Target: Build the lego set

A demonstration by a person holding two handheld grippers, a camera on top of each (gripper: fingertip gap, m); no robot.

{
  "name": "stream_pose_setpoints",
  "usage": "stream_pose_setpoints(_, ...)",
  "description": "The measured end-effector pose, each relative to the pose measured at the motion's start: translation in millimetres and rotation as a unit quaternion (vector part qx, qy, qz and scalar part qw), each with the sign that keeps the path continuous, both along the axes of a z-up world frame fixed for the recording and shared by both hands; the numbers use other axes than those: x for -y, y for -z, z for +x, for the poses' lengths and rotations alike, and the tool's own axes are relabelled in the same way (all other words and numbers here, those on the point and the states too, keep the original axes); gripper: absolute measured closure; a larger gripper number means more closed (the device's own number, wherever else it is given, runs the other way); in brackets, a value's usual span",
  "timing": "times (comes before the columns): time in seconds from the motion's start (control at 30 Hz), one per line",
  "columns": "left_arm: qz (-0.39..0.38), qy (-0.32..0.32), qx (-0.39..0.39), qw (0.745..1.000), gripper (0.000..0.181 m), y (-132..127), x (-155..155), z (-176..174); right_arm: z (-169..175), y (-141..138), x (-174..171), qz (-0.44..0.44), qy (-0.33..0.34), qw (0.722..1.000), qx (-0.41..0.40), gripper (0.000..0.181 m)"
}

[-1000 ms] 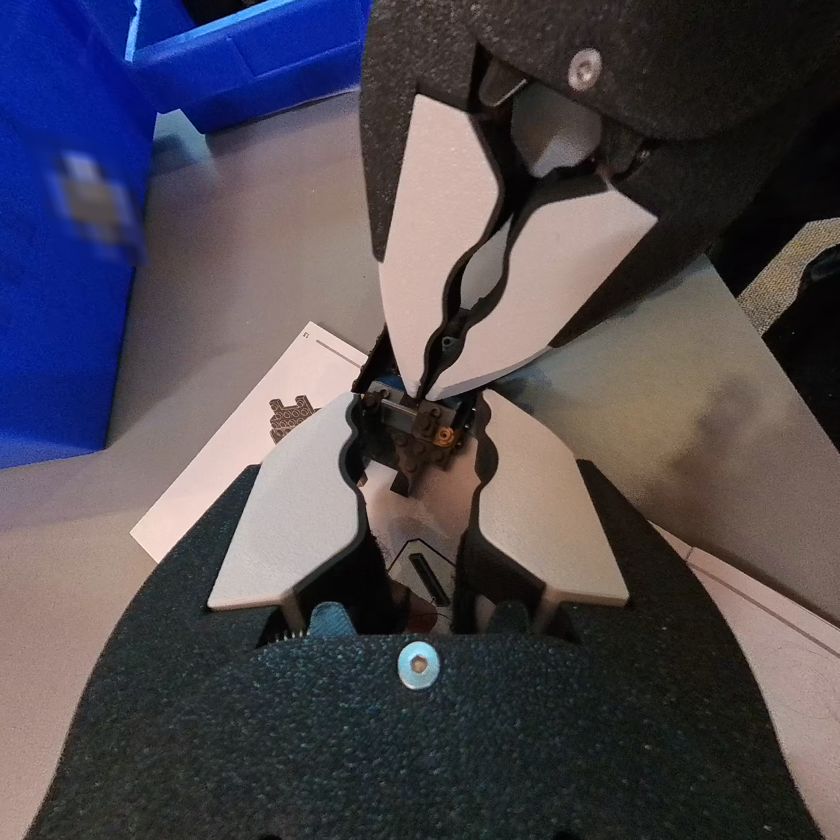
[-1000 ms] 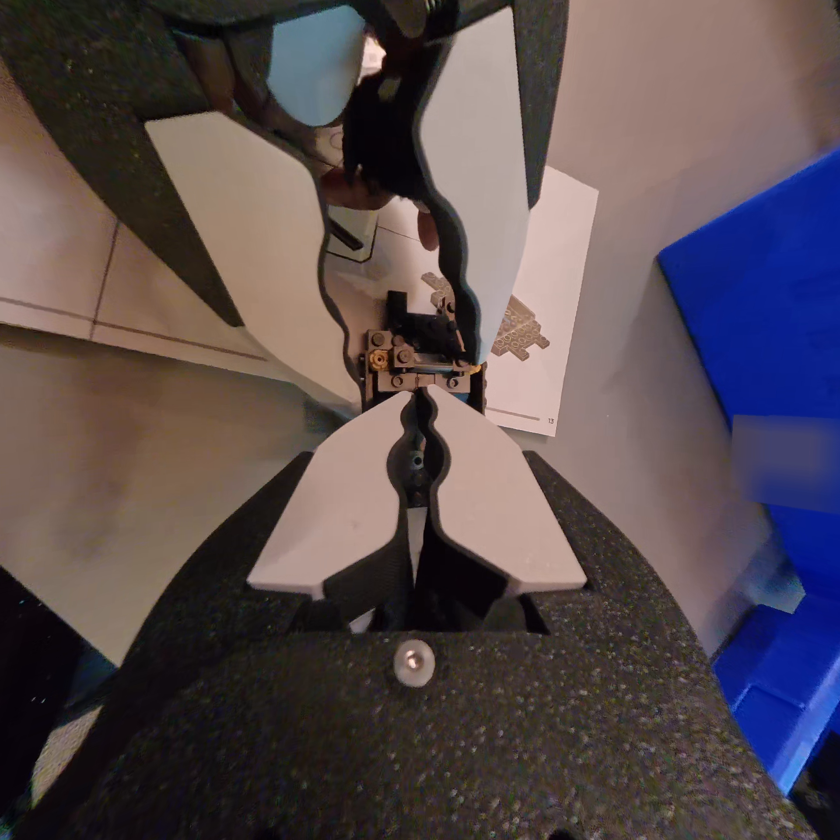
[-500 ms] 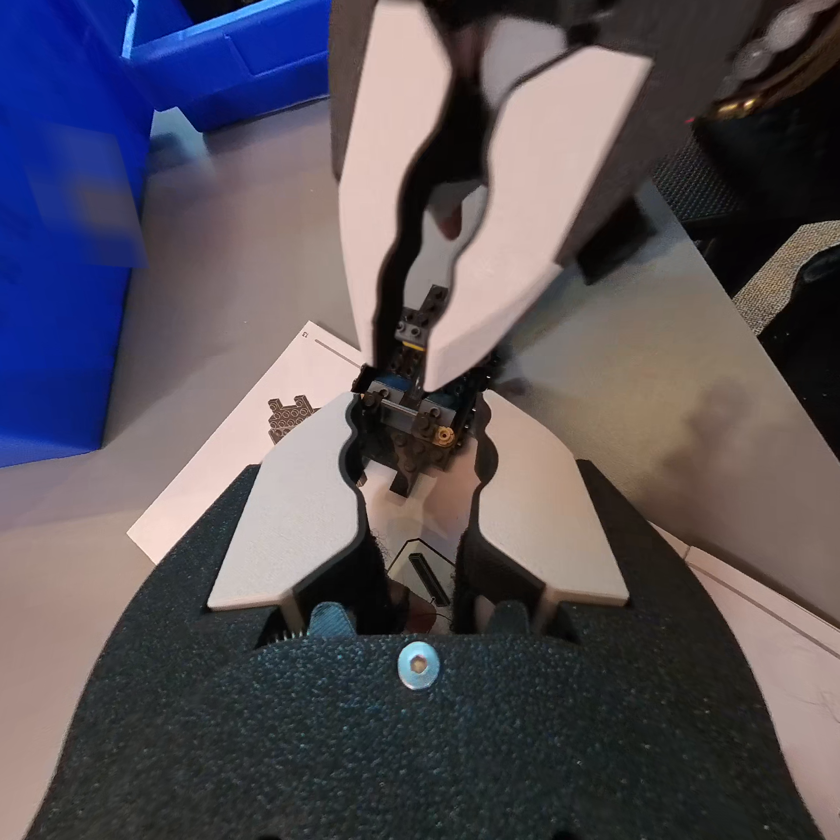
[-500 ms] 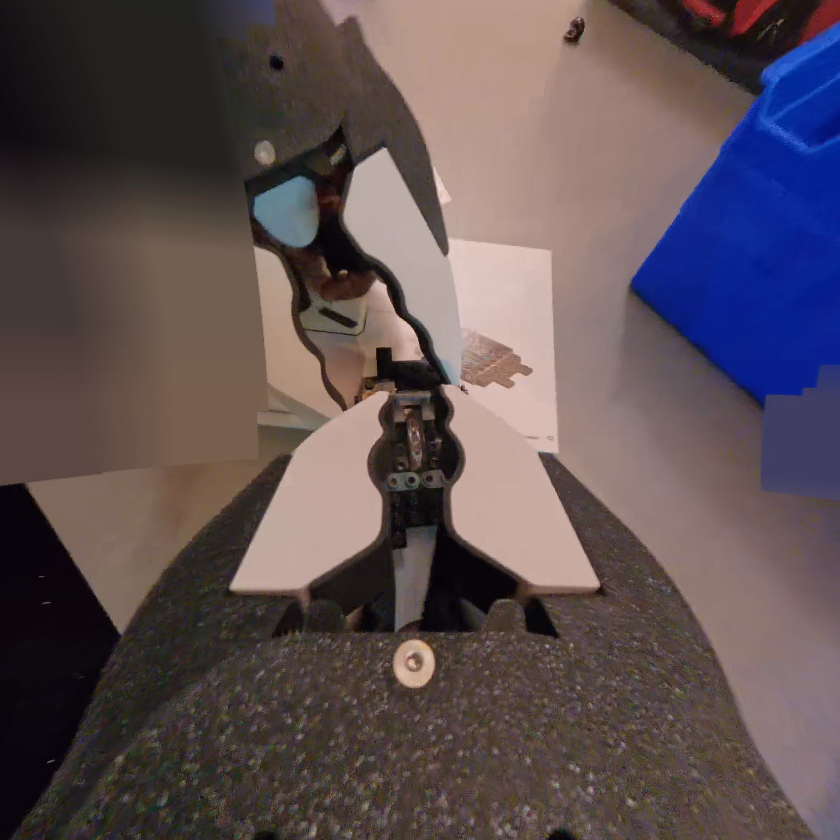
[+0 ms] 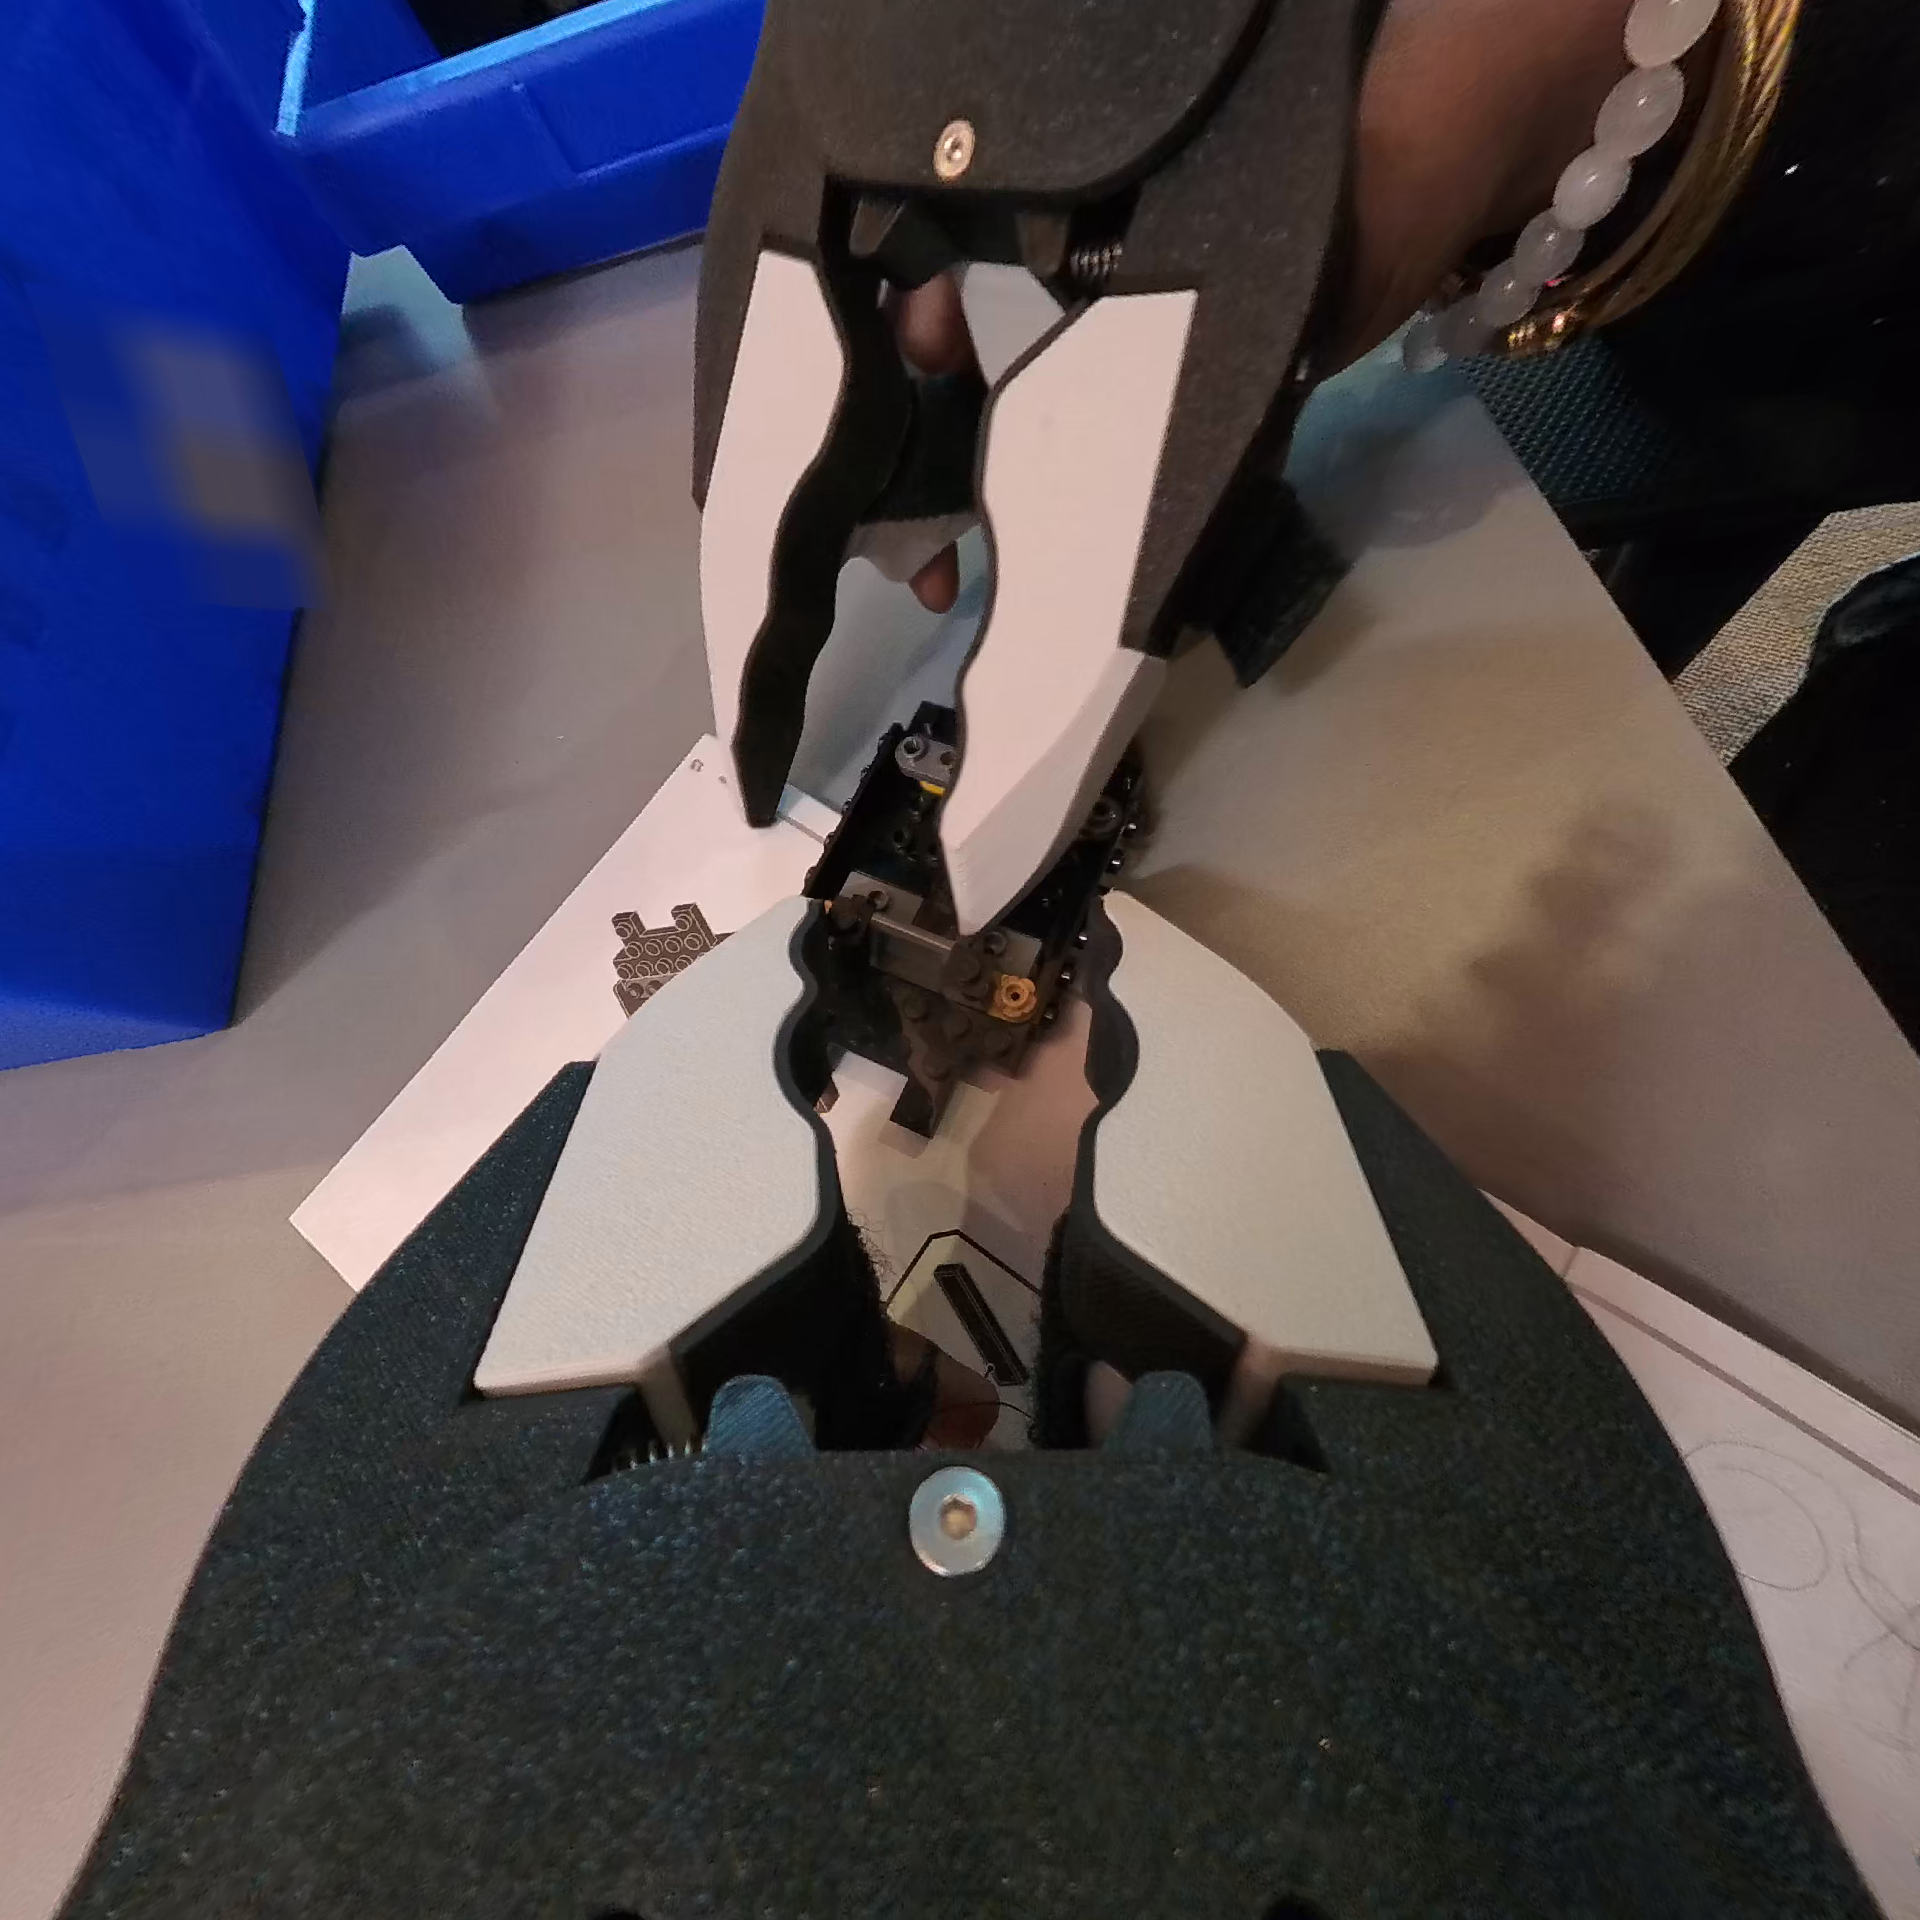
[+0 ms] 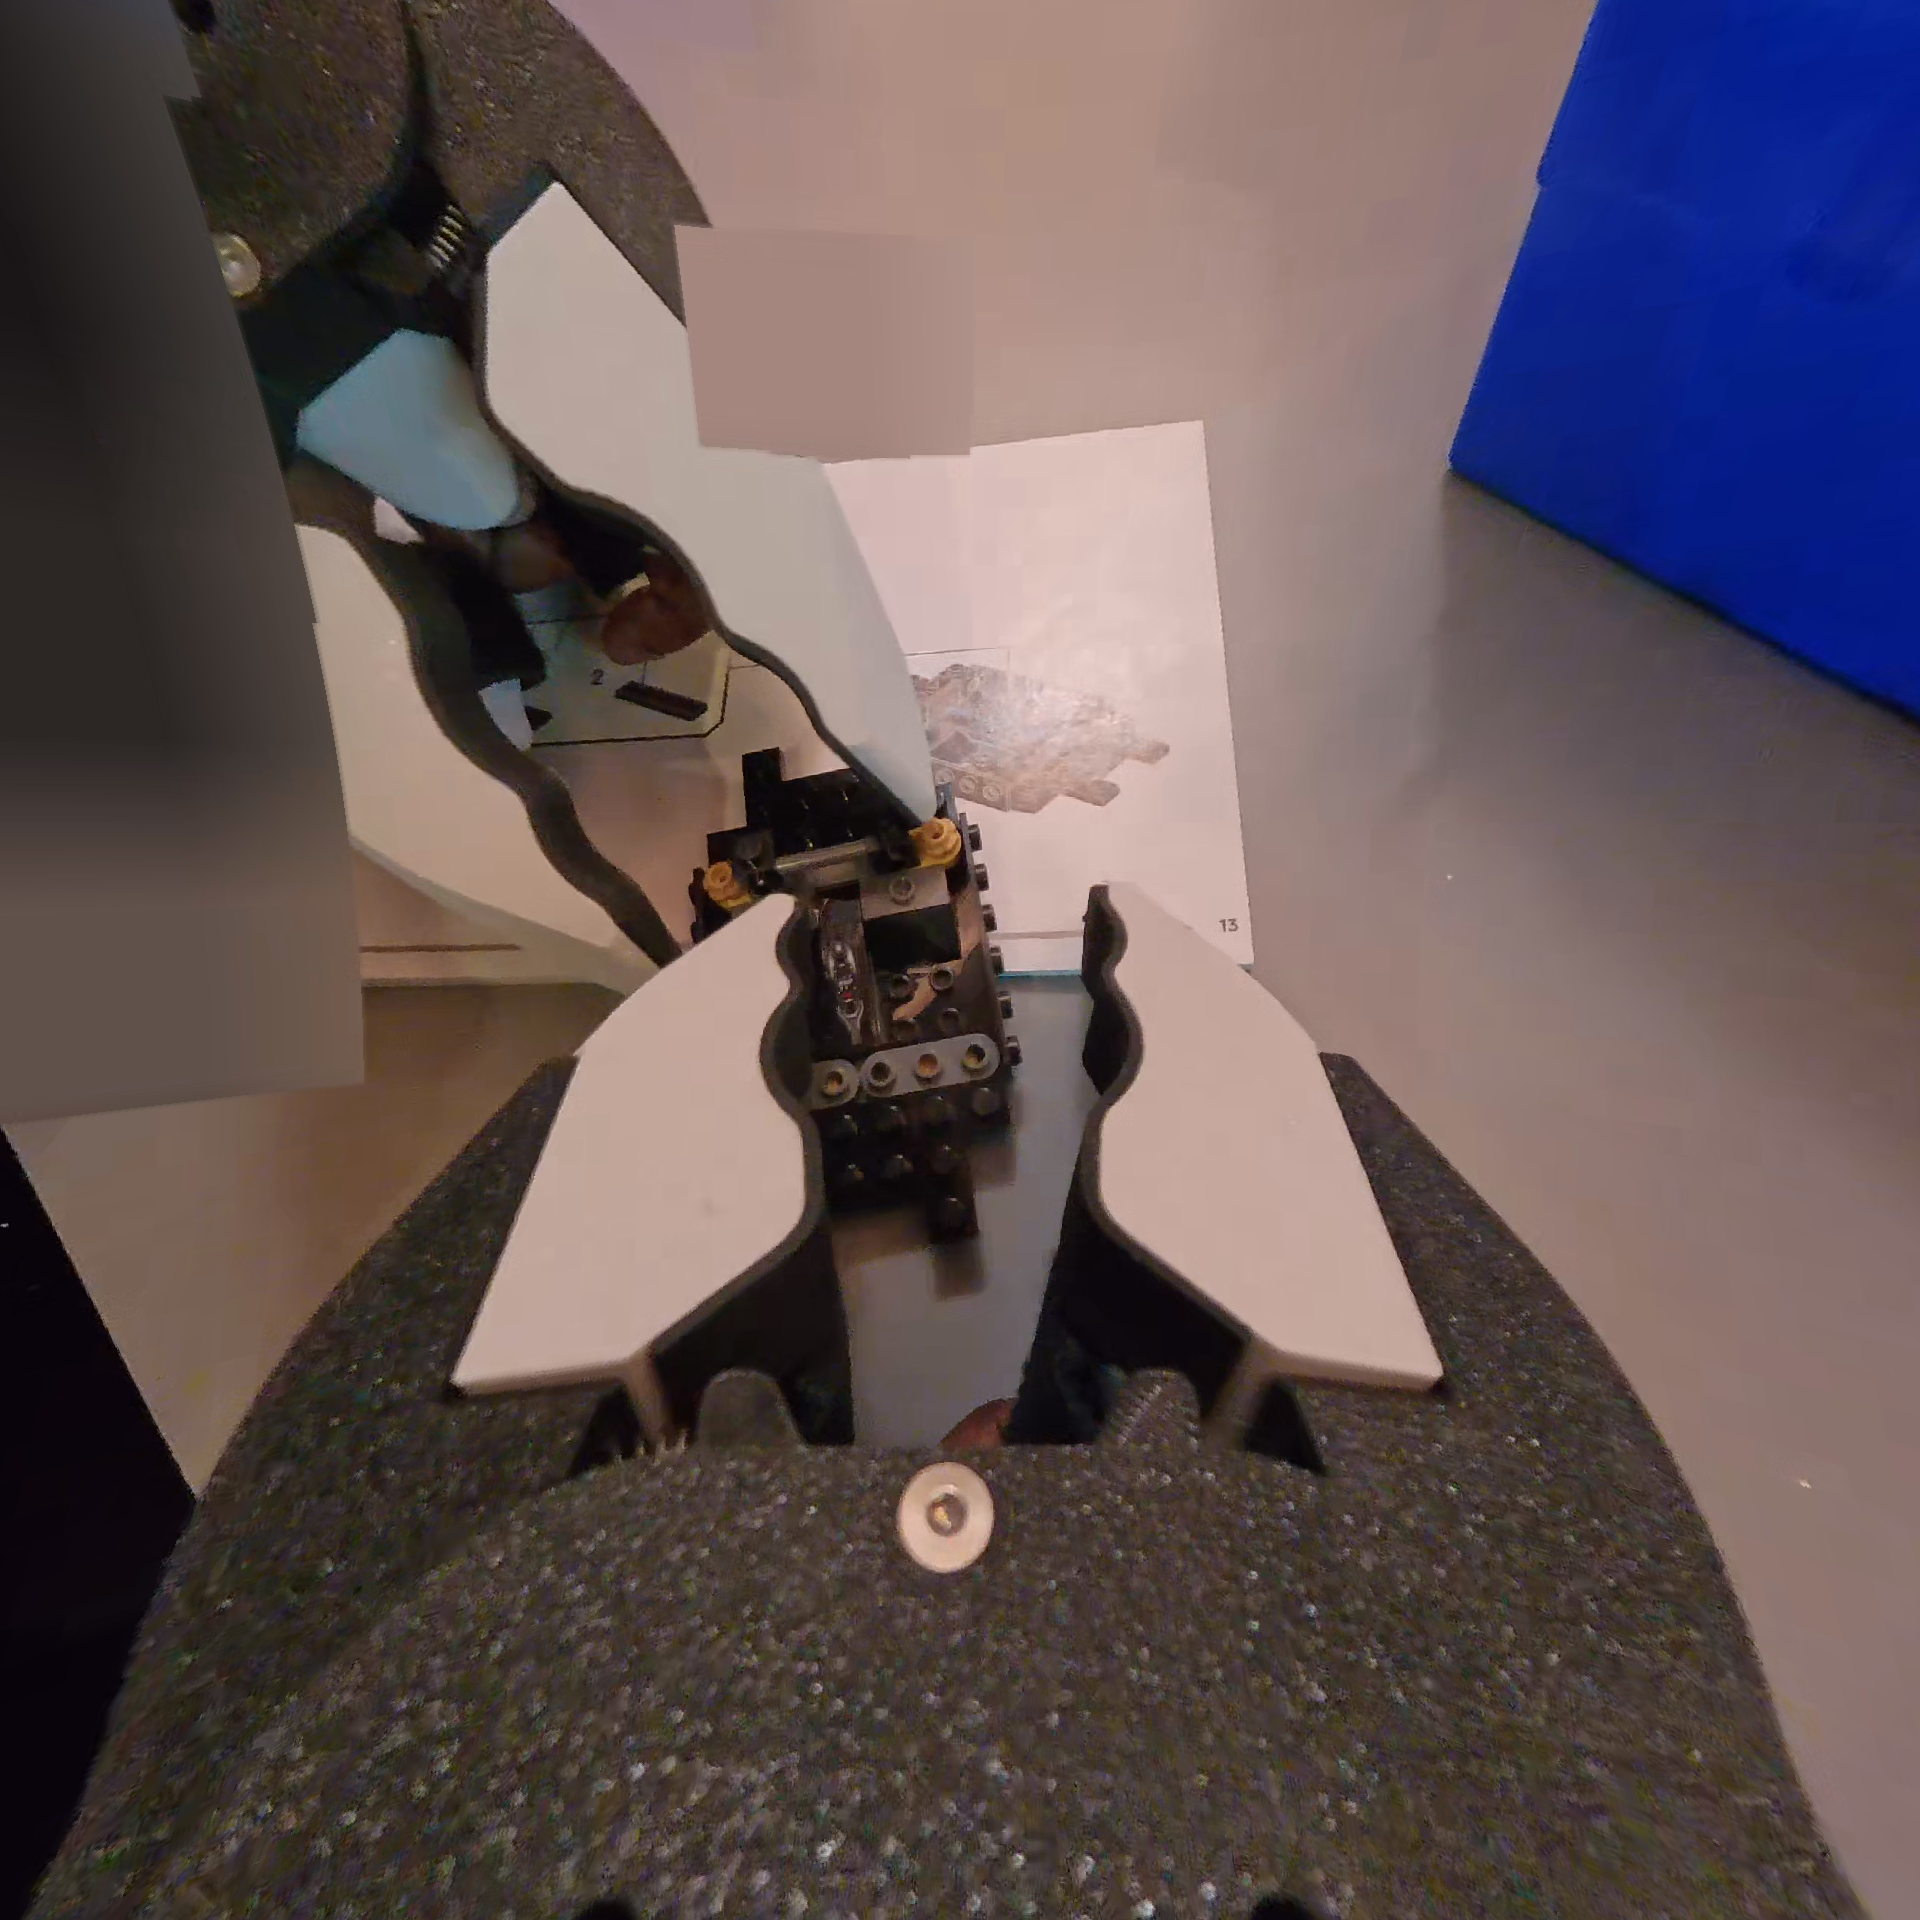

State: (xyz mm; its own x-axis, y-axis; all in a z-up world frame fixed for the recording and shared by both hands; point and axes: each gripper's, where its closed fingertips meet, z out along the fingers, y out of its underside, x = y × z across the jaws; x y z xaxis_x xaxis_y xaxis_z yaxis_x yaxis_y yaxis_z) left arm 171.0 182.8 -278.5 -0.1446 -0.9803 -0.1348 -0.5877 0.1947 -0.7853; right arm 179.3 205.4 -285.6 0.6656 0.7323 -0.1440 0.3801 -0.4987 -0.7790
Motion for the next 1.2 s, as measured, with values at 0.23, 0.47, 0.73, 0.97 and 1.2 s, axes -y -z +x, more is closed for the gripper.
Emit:
stream_pose_setpoints(0.23, 0.001, 0.0, 0.0, 1.0, 0.134, 0, 0, 0, 7, -5, -8, 0.043, 0.025, 0.999, 0.018, 0.157)
stream_pose_setpoints(0.47, -0.001, 0.001, 0.0, 1.0, 0.134, 0, 0, 0, 1, -3, 1, 0.012, -0.006, 1.0, -0.004, 0.129)
stream_pose_setpoints(0.73, 0.003, 0.001, 0.0, 1.0, 0.134, 0, 0, 0, 2, 1, -2, -0.011, 0.002, 1.0, -0.007, 0.13)
stream_pose_setpoints(0.97, 0.002, 0.0, 0.0, 1.0, 0.134, 0, 0, 0, 18, -5, -14, 0.043, 0.06, 0.997, 0.02, 0.147)
stream_pose_setpoints(1.2, 0.0, 0.001, 0.0, 1.0, 0.134, 0, 0, 0, 5, -2, -2, 0.034, 0.01, 0.999, 0.018, 0.129)
